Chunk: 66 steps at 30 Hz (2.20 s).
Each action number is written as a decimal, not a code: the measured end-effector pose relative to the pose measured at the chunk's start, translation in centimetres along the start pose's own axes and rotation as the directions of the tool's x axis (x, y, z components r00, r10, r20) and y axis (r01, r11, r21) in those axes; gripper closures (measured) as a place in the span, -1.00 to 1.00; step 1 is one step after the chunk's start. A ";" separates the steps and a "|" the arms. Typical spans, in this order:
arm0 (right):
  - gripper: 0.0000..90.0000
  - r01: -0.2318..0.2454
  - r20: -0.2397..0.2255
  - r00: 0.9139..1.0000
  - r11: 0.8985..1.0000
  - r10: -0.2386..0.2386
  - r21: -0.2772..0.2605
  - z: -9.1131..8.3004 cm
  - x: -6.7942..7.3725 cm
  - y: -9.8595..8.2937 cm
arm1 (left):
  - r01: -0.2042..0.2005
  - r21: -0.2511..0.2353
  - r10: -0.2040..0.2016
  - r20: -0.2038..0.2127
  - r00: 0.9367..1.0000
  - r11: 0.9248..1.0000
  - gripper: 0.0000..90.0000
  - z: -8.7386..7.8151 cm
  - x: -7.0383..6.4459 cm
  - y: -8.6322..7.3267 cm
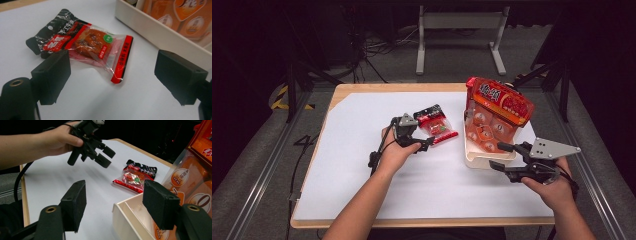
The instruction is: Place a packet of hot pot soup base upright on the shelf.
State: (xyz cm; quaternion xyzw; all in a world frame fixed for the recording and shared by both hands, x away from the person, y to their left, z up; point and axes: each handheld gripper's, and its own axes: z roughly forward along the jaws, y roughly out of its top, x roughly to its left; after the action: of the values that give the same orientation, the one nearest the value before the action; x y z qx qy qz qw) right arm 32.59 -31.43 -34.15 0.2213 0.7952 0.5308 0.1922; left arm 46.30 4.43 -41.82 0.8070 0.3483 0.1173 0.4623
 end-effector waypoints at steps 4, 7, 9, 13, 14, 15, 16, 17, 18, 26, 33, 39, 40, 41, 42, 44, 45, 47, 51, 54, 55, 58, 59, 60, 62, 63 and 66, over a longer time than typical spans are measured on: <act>-0.20 -0.005 0.006 1.000 1.000 0.005 -0.004 -0.2 -0.1 0.0 | -0.011 0.013 0.011 -0.016 1.000 1.000 -0.69 1.2 0.0 -0.1; -0.21 -0.008 0.007 1.000 1.000 0.008 -0.003 -0.2 -0.2 -0.1 | -0.015 0.033 0.016 -0.030 0.999 0.999 -0.70 2.2 -0.2 -0.2; -0.22 -0.006 0.004 1.000 1.000 0.006 -0.001 0.0 -0.1 -0.1 | -0.011 0.044 0.013 -0.032 0.999 0.999 -0.69 2.6 -0.4 -0.2; -0.22 -0.005 0.002 1.000 1.000 0.005 0.004 0.1 -0.1 -0.1 | -0.021 0.072 0.025 -0.054 0.998 0.997 -0.66 3.2 -0.5 -0.3; -0.22 -0.004 0.001 1.000 1.000 0.004 0.003 0.2 -0.1 -0.1 | -0.020 0.078 0.025 -0.059 0.998 0.997 -0.65 3.4 -0.5 -0.3; -0.22 -0.004 0.001 1.000 1.000 0.004 0.002 0.1 -0.1 0.0 | -0.014 0.086 0.019 -0.058 0.998 0.996 -0.63 3.5 -0.5 -0.3; -0.22 -0.005 0.001 1.000 1.000 0.005 0.002 0.1 -0.1 -0.1 | -0.017 0.091 0.022 -0.057 0.998 0.996 -0.61 3.6 -0.5 -0.3; -0.23 -0.006 0.000 1.000 1.000 0.006 0.002 0.1 -0.1 -0.1 | -0.020 0.098 0.026 -0.060 0.998 0.995 -0.59 3.6 -0.5 -0.3; -0.23 -0.004 0.000 1.000 1.000 0.004 0.002 0.2 -0.1 -0.1 | -0.020 0.105 0.027 -0.062 0.998 0.994 -0.58 3.8 -0.6 -0.3; -0.24 -0.007 -0.002 1.000 1.000 0.007 0.006 0.2 0.0 -0.1 | -0.023 0.130 0.031 -0.065 0.997 0.991 -0.50 4.8 -0.9 -0.3; -0.25 -0.006 -0.003 1.000 1.000 0.006 0.006 0.3 0.0 -0.1 | -0.015 0.169 0.027 -0.068 0.997 0.986 -0.41 5.4 -0.6 -0.5; -0.26 -0.008 -0.003 1.000 1.000 0.008 0.009 0.4 0.0 -0.1 | -0.021 0.170 0.036 -0.085 0.996 0.985 -0.17 5.2 -0.3 -0.5; -0.26 -0.009 -0.004 1.000 1.000 0.009 0.011 0.4 0.0 -0.1 | -0.034 0.174 0.051 -0.096 0.994 0.984 -0.11 5.2 -0.3 -0.5; -0.26 -0.007 -0.005 1.000 1.000 0.007 0.010 0.4 0.0 -0.1 | -0.033 0.175 0.051 -0.099 0.994 0.984 -0.07 5.2 -0.3 -0.5; -0.26 -0.009 -0.005 1.000 1.000 0.009 0.012 0.4 0.0 -0.1 | -0.029 0.175 0.048 -0.101 0.994 0.984 -0.05 5.2 -0.3 -0.5; -0.26 -0.007 -0.006 1.000 1.000 0.007 0.013 0.5 0.1 -0.1 | -0.026 0.176 0.046 -0.111 0.993 0.984 0.06 5.1 -0.1 -0.5; -0.26 -0.006 -0.006 1.000 1.000 0.007 0.013 0.5 0.1 -0.1 | -0.020 0.173 0.040 -0.113 0.993 0.985 0.14 5.1 -0.1 -0.5; -0.26 -0.003 -0.008 1.000 1.000 0.003 0.014 0.6 0.1 -0.1 | -0.018 0.172 0.038 -0.117 0.992 0.985 0.29 4.9 0.2 -0.5; -0.26 -0.005 -0.006 1.000 1.000 0.005 0.016 0.6 0.1 -0.2 | -0.001 0.170 0.024 -0.135 0.991 0.986 0.68 4.8 0.3 -0.5; -0.25 -0.005 -0.007 1.000 1.000 0.005 0.015 0.6 0.1 -0.2 | 0.007 0.164 0.016 -0.135 0.991 0.986 0.92 4.7 0.4 -0.6; -0.25 -0.005 -0.005 1.000 1.000 0.005 0.018 0.6 0.1 -0.2 | 0.009 0.163 0.013 -0.135 0.991 0.987 0.94 4.7 0.4 -0.6; -0.25 -0.004 -0.006 1.000 1.000 0.004 0.018 0.6 0.0 -0.4 | 0.027 0.165 -0.006 -0.127 0.992 0.986 0.98 4.5 0.5 -0.6; -0.24 -0.005 -0.005 1.000 1.000 0.005 0.020 0.7 0.0 -0.4 | 0.039 0.162 -0.020 -0.122 0.992 0.986 0.98 4.4 0.5 -0.6; -0.24 -0.003 -0.007 1.000 1.000 0.004 0.021 0.7 0.0 -0.4 | 0.043 0.162 -0.024 -0.116 0.993 0.986 0.99 4.2 0.6 -0.6; -0.24 -0.003 -0.007 1.000 1.000 0.003 0.021 0.7 0.0 -0.5 | 0.045 0.158 -0.028 -0.107 0.994 0.986 1.00 3.8 0.5 -0.6; -0.24 -0.003 -0.007 1.000 1.000 0.003 0.021 0.7 0.0 -0.5 | 0.038 0.159 -0.022 -0.102 0.995 0.987 1.00 3.5 0.5 -0.6; -0.24 -0.004 -0.007 1.000 1.000 0.004 0.023 0.8 0.1 -0.4 | 0.034 0.128 -0.023 -0.089 0.996 0.991 1.00 2.3 0.3 -0.8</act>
State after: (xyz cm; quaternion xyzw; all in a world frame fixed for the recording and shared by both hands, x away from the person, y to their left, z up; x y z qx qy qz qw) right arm 32.89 -30.97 -34.85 0.2232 0.8014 0.5228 0.1860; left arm 47.36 3.40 -43.78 0.8243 0.3863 0.1230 0.3952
